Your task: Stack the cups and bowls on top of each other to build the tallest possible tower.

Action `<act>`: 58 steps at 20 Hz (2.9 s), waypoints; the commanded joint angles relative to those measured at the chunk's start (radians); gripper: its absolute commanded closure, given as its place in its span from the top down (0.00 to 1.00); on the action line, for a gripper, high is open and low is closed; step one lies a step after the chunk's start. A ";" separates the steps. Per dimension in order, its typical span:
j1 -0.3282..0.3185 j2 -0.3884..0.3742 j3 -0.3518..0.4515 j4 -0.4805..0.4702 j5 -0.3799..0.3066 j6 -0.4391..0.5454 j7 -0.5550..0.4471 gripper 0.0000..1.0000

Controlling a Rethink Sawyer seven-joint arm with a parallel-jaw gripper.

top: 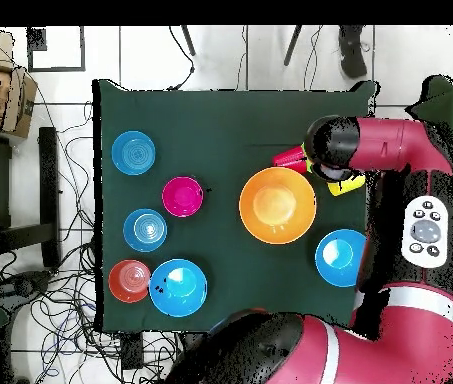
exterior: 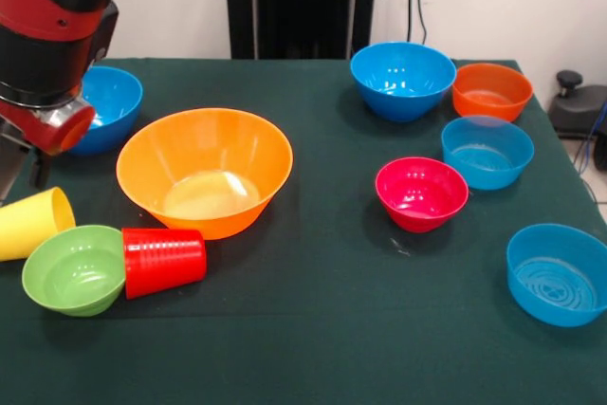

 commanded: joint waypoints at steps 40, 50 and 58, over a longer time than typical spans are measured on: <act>0.118 0.053 -0.022 -0.031 0.060 0.063 0.036 1.00; 0.106 0.050 -0.033 -0.009 0.075 0.035 0.003 1.00; 0.088 0.042 -0.039 0.043 0.071 -0.003 -0.033 1.00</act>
